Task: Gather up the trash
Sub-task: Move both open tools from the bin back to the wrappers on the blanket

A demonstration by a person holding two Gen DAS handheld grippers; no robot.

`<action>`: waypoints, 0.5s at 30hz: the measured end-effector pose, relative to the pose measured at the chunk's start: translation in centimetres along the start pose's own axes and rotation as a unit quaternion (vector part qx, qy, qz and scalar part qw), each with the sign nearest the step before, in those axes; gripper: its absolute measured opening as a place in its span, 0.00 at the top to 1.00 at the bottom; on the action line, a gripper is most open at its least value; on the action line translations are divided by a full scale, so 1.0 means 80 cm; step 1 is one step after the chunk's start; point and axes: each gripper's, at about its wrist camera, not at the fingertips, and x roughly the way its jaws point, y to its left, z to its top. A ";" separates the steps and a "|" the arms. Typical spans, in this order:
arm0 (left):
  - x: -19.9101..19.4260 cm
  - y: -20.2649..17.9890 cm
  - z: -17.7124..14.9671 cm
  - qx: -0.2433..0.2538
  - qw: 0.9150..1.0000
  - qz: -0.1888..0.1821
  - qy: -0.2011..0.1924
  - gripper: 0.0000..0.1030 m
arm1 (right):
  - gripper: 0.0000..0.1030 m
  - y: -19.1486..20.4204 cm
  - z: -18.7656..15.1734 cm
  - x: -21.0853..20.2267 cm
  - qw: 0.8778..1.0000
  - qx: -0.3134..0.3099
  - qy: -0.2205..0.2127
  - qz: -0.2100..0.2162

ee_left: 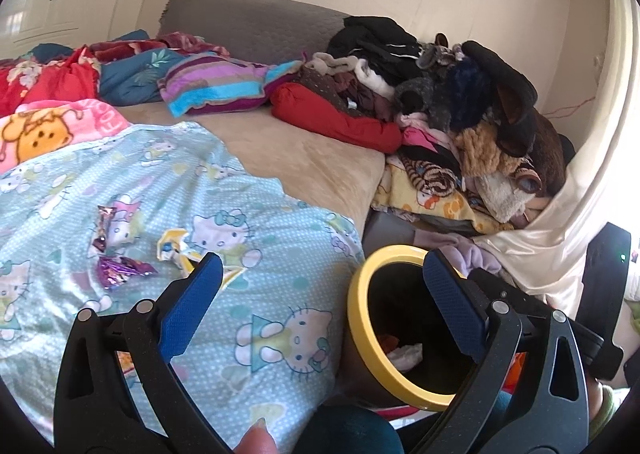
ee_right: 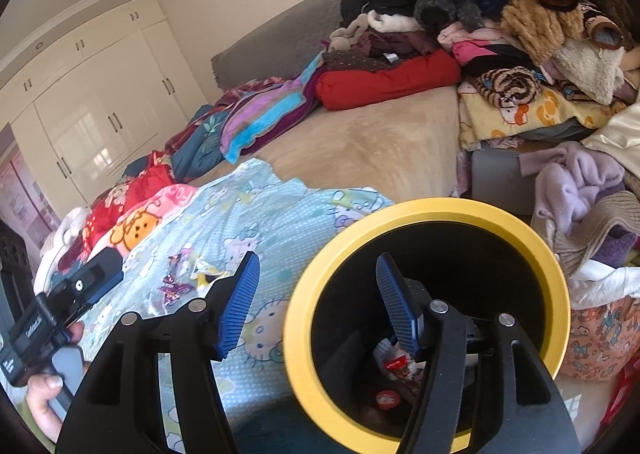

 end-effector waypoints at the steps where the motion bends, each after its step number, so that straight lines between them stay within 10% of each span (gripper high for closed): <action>1: -0.001 0.004 0.001 -0.001 1.000 0.003 -0.001 0.11 | 0.42 0.004 -0.001 0.001 1.000 -0.003 0.001 0.002; 15: -0.016 0.050 0.011 -0.026 0.999 0.041 -0.018 0.11 | 0.39 0.046 -0.011 0.010 0.999 -0.031 0.004 0.029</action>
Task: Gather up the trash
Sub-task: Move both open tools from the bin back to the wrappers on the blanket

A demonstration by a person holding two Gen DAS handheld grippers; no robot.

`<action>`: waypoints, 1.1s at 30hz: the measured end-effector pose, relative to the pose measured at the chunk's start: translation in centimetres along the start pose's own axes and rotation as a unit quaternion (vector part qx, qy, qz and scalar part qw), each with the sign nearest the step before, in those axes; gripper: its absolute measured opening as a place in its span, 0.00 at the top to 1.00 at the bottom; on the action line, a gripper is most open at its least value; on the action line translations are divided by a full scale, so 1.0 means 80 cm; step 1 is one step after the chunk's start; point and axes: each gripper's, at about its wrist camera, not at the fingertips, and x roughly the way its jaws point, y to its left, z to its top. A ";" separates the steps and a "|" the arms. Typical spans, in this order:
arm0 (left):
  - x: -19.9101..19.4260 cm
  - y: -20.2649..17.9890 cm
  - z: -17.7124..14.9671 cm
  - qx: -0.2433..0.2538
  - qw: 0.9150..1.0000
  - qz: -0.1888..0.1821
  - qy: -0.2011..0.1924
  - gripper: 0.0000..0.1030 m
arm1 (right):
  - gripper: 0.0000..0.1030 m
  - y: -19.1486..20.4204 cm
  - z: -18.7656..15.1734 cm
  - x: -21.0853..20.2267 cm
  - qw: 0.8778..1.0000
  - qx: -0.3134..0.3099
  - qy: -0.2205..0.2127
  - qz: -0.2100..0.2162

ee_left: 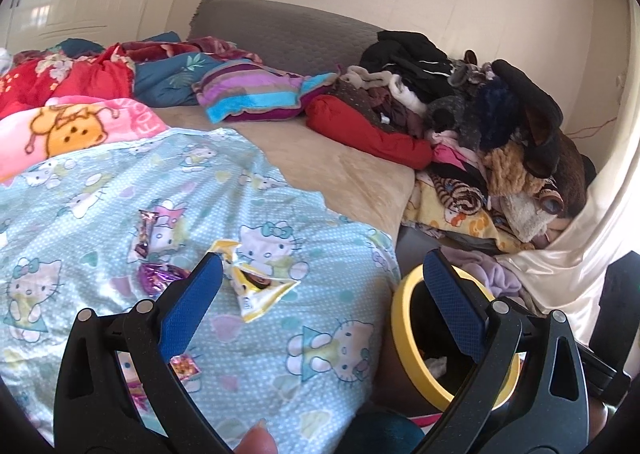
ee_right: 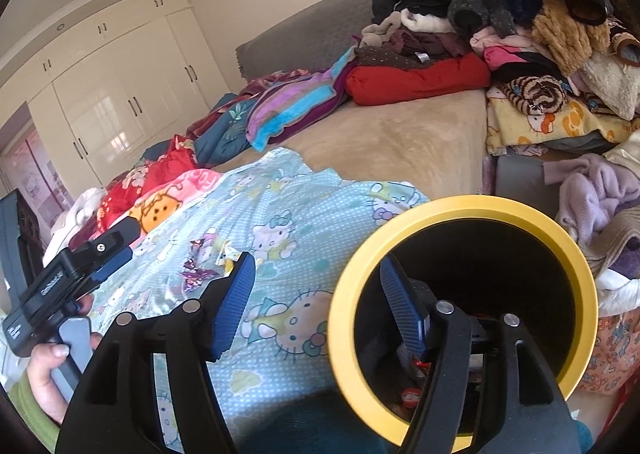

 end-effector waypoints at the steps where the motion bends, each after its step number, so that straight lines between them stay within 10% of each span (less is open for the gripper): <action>1: 0.000 0.003 0.000 -0.001 1.000 0.003 0.000 0.11 | 0.38 0.003 0.000 0.000 1.000 -0.002 -0.001 0.002; 33: 0.007 0.160 -0.004 -0.093 0.992 0.085 0.032 0.21 | 0.33 0.117 -0.019 0.103 0.995 -0.078 0.052 0.030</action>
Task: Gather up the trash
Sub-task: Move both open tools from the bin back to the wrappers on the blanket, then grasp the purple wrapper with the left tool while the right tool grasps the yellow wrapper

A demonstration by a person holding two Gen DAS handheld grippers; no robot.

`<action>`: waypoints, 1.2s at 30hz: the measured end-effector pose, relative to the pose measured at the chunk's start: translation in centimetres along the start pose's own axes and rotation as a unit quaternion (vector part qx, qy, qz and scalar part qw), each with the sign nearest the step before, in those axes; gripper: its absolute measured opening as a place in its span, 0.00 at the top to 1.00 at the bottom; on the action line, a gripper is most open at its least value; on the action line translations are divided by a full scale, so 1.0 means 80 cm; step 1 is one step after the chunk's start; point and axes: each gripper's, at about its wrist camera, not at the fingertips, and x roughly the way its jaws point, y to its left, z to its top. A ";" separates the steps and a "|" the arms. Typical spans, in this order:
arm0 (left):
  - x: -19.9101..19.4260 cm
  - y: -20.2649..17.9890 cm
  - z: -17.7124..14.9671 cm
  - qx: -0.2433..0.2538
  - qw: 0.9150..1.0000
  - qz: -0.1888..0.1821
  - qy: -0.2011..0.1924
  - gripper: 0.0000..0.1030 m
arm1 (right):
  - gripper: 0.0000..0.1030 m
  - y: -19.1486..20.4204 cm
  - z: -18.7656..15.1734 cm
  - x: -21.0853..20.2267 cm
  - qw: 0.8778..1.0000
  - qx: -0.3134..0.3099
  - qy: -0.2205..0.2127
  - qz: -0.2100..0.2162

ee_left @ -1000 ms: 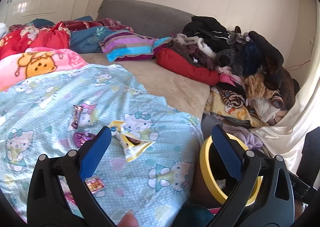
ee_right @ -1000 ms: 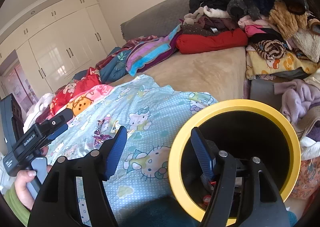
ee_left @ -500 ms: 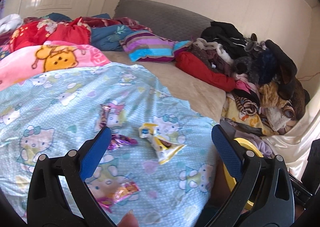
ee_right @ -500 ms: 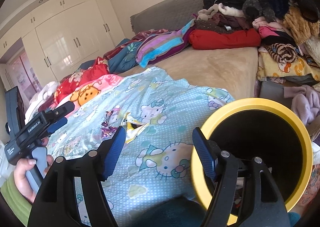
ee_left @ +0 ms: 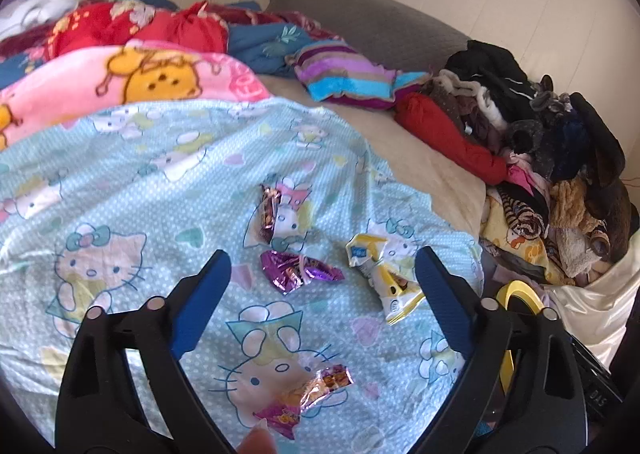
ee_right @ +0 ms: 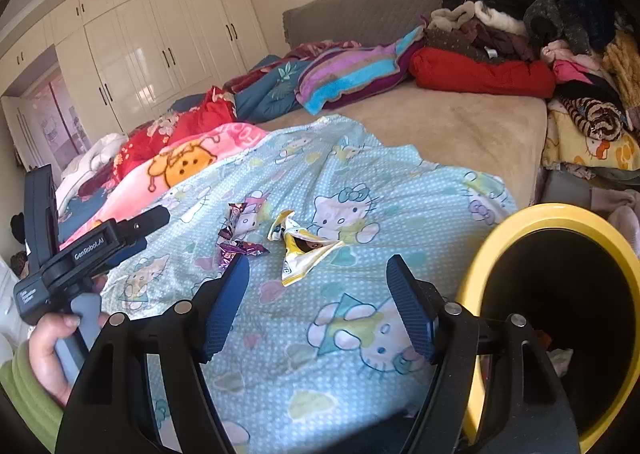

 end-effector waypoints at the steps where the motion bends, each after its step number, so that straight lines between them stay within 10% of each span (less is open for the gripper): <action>1: 0.003 0.002 -0.001 -0.002 1.000 -0.001 0.005 0.25 | 0.33 0.001 0.001 0.007 1.000 0.002 0.004 0.000; 31: 0.100 0.031 -0.019 -0.095 0.991 -0.034 0.087 0.78 | 0.49 -0.022 0.007 0.158 0.995 0.061 0.082 0.000; 36: 0.105 0.033 -0.022 -0.103 0.990 -0.044 0.090 0.87 | 0.82 -0.019 0.008 0.170 0.994 0.064 0.087 0.004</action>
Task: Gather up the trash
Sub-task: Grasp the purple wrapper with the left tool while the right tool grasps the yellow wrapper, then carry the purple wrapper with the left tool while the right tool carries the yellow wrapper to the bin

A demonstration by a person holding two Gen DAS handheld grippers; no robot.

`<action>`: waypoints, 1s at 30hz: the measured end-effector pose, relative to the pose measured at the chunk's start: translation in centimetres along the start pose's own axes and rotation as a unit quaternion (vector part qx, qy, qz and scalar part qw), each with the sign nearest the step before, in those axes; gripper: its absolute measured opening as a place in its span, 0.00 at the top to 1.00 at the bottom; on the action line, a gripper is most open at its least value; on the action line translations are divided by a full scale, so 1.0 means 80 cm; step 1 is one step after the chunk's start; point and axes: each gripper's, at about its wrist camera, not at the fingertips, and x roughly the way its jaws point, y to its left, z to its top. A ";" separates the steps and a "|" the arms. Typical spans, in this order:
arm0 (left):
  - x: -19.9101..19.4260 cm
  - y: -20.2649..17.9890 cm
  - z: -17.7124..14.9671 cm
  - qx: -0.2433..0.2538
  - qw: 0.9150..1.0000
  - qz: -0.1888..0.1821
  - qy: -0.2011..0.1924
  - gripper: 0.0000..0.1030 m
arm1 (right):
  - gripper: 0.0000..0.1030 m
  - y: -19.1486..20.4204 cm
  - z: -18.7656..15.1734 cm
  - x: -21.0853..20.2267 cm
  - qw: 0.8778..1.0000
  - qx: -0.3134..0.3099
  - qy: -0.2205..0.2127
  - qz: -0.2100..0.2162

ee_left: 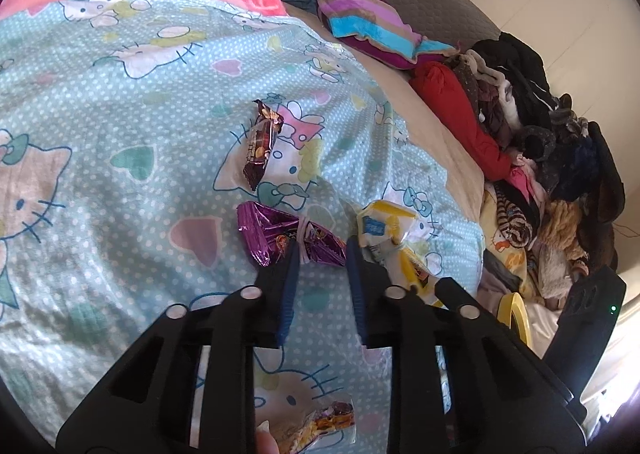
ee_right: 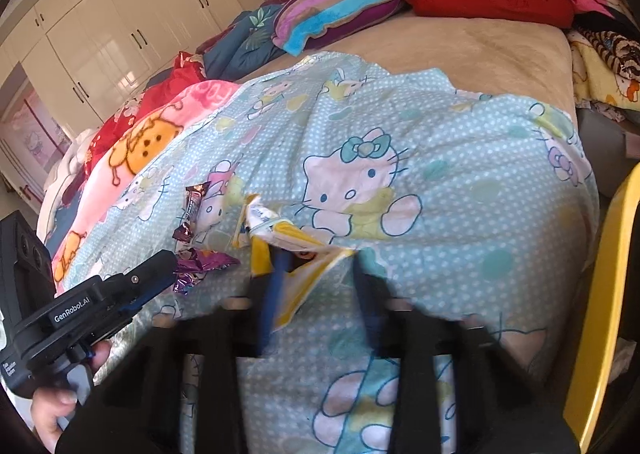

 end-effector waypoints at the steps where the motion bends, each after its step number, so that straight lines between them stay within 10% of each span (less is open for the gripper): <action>1: 0.001 0.000 0.000 -0.001 1.000 0.000 0.000 0.90 | 0.84 0.000 -0.001 -0.003 1.000 0.003 -0.006 0.002; 30: -0.051 -0.063 -0.021 0.084 0.996 -0.029 -0.026 0.98 | 0.94 -0.003 -0.061 -0.130 0.995 -0.010 -0.097 -0.016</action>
